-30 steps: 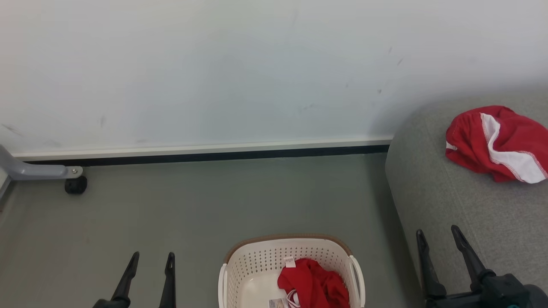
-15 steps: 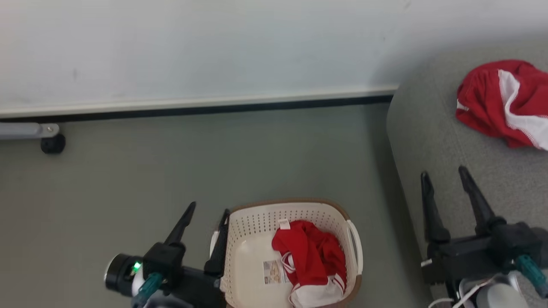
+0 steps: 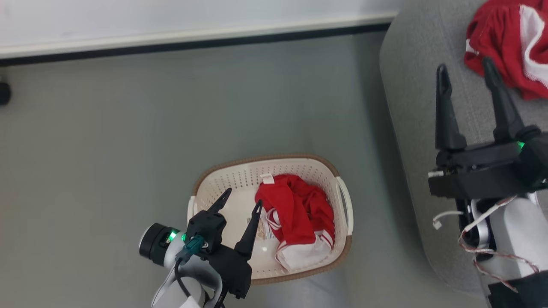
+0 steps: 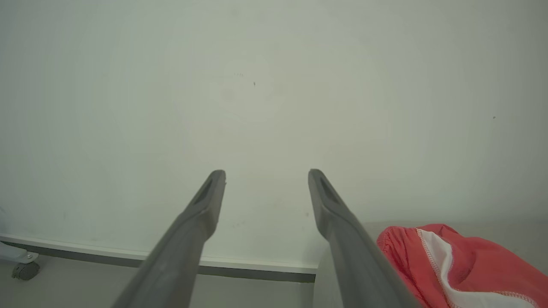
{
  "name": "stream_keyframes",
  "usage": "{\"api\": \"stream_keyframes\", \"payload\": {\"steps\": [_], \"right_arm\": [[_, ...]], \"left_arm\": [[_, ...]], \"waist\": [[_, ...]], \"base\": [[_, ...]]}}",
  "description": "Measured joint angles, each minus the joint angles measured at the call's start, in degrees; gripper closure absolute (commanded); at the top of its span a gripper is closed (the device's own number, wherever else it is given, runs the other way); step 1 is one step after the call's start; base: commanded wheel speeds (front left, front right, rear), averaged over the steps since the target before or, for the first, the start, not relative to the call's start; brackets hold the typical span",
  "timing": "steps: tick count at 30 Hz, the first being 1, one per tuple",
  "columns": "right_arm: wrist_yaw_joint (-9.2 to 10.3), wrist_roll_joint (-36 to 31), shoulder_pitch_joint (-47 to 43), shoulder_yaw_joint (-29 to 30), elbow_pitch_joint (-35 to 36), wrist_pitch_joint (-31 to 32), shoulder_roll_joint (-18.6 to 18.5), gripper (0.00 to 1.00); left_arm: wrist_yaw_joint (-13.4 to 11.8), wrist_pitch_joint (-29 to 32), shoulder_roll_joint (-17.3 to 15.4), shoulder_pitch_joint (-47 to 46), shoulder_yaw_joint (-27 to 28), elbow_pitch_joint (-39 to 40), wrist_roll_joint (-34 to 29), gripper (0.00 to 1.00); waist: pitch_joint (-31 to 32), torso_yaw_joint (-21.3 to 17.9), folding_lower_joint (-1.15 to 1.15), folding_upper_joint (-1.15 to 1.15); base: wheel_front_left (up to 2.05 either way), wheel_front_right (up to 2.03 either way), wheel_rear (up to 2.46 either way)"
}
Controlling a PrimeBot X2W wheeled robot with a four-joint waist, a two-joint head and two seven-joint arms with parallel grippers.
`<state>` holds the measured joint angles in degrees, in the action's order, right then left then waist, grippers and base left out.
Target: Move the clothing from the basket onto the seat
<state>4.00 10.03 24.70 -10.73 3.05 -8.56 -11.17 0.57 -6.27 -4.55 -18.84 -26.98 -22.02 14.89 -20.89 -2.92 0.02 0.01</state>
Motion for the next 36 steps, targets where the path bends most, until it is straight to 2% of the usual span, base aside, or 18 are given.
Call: {"api": "stream_keyframes", "payload": {"steps": [13, 19, 36], "right_arm": [[-1.56, -0.3, 12.3, -1.9, -0.2, 0.4, 1.4, 0.00], [-2.00, -0.3, 14.9, -2.6, 0.1, 0.2, 2.5, 0.00], [-2.05, -0.1, 23.1, -2.5, 0.8, -2.8, 4.6, 0.00]], "left_arm": [[1.5, 2.1, 1.2, -6.2, -3.0, -9.4, 0.0, 0.00], [1.5, 2.7, 1.3, -10.4, -3.4, -12.6, 0.0, 0.00], [4.0, 4.7, 1.2, -22.1, -5.1, -18.1, -1.4, 0.00]], "waist": [[-10.9, -3.9, 0.00, 0.00], [-16.0, -6.1, 0.00, 0.00], [-30.6, -11.7, -0.01, 0.00]], "base": [[0.00, 0.00, 0.00], [0.00, 0.00, 0.00], [0.00, 0.00, 0.00]]}}
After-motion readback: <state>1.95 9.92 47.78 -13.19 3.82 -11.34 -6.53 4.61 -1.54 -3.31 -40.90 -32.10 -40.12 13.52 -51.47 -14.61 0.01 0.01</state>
